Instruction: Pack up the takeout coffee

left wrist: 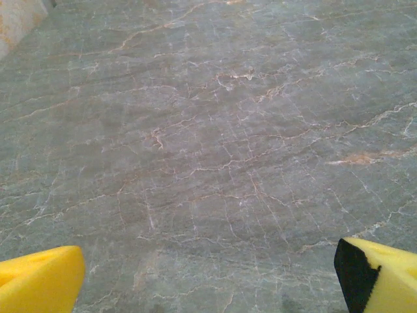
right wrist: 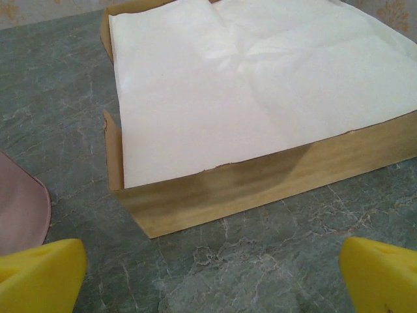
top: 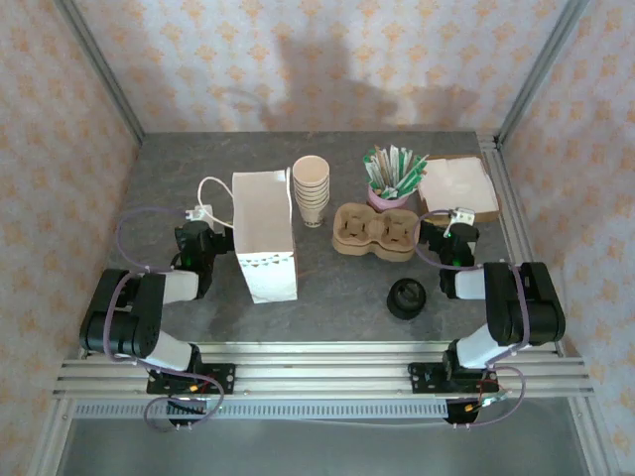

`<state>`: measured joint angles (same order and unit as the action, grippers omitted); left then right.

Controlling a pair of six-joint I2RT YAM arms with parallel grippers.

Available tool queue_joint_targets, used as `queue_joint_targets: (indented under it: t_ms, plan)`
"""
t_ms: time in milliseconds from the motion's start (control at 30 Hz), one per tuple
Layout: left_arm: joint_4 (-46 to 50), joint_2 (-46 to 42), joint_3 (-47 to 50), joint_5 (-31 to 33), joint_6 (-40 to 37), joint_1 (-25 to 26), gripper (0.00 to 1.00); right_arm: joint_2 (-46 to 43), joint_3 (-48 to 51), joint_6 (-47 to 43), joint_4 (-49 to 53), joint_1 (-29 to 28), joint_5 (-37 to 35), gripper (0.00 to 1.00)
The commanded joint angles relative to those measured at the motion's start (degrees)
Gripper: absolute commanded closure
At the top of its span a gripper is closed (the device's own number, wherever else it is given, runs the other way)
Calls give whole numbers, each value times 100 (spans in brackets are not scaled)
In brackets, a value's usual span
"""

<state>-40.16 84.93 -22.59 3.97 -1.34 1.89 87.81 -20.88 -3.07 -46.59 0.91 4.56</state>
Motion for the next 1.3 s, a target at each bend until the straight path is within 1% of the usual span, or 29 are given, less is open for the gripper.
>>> queue_joint_targets:
  t_ms: [0,733,833,900,933,967,1000,1033,1067,1100,1167,1200,1233,1267]
  plan:
    - [-273,86,-167,242,108,75,0,65,-161,-18,-342,-52,106,1]
    - [-273,85,-167,237,105,75,0,76,-161,-10,-338,-48,96,1]
    - [-273,86,-167,239,105,75,0,41,-141,90,-369,-50,-187,1]
    - [-289,35,-149,214,76,72,0,-255,-35,194,-320,-49,-450,1]
    - [-184,-121,-143,123,48,75,0,-603,-15,236,-29,-47,-530,1]
    - [32,-375,-144,109,52,75,0,-1049,-95,298,586,-47,-597,1]
    - [427,-677,-218,226,139,76,0,-1431,-233,311,1295,-47,-633,1]
    - [1109,-1035,-393,541,337,74,0,-1790,-406,365,2053,-47,-761,1]
    - [1867,-1389,-577,887,570,74,0,-2054,-492,492,2613,-47,-1032,1]
    - [2403,-1679,-698,1153,783,74,0,-2345,-489,681,3013,-47,-1330,1]
    - [3139,-2423,-712,1522,1304,75,0,-2949,-484,1373,4018,-34,-2176,1]
    - [3481,-2756,-737,1552,1604,67,0,-3285,-619,1832,4831,-6,-2439,1]
    - [3996,-3166,-831,1549,1993,66,0,-3632,-843,2105,5705,82,-2414,1]
    - [4732,-3572,-1011,1664,2516,66,0,-3921,-1076,2198,6433,117,-2315,1]
